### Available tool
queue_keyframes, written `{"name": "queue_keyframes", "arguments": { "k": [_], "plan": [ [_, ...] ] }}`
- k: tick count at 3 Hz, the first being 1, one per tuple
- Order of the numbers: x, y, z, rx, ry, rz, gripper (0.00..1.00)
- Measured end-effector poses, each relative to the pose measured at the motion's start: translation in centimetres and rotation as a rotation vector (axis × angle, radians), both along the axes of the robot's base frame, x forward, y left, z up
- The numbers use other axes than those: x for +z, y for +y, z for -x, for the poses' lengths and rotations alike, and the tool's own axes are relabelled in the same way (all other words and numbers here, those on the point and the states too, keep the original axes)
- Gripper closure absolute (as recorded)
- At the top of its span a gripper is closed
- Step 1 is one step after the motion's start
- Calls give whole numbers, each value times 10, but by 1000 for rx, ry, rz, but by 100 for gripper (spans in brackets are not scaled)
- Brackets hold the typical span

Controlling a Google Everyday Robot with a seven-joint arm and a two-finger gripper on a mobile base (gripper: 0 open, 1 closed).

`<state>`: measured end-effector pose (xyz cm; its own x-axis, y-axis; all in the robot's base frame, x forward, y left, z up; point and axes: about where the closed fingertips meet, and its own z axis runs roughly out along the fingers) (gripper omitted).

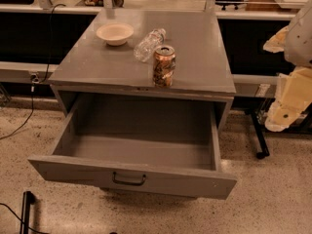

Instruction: Close top drawer

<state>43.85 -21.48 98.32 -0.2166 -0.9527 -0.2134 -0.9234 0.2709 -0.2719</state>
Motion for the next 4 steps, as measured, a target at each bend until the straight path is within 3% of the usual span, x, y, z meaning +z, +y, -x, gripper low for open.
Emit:
{"name": "queue_keyframes", "arguments": {
  "k": [1,2,3,4],
  "plan": [
    [0,0,0,0,0,0,0],
    [-11,11,-1,27,32,-21,0],
    [-34,46,11,60,36,-78,0],
    [-93,92,15,75,72,-164,18]
  ]
}}
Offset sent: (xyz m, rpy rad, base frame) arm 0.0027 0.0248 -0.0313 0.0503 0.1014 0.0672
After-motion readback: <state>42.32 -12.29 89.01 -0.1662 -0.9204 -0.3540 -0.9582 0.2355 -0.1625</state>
